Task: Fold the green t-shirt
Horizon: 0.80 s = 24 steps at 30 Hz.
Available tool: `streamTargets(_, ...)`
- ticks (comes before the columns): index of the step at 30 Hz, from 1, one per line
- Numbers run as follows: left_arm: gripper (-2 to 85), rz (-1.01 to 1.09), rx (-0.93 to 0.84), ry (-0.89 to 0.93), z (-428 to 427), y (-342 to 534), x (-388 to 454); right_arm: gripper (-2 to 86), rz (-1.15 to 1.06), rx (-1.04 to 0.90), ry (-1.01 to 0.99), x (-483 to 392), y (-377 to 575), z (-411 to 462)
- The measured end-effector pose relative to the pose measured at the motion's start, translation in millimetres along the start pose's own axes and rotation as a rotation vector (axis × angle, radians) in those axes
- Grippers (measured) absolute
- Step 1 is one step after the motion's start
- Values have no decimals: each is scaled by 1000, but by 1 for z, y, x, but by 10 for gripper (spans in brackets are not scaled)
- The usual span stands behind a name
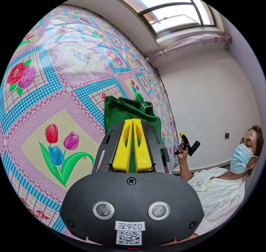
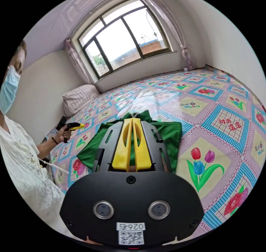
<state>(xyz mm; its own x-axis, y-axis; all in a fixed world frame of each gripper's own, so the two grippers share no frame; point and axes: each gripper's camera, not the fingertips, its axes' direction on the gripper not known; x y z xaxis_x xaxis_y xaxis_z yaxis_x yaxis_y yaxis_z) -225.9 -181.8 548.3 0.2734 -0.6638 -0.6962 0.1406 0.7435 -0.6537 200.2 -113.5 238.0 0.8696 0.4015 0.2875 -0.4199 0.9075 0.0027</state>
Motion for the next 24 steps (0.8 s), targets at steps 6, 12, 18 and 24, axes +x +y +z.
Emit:
streamTargets(6,-10,66,58,-211,-41,75,51,75,-309,-273,-143,-188,84,84)
streamTargets(12,-9,75,55,-302,-68,119,66,65,-599,-365,-49,-330,162,154)
streamTargets(18,8,113,26,-376,-79,120,70,79,-781,-410,65,-409,222,210)
streamTargets(24,162,227,-35,-384,-49,70,79,84,-904,-426,149,-451,268,254)
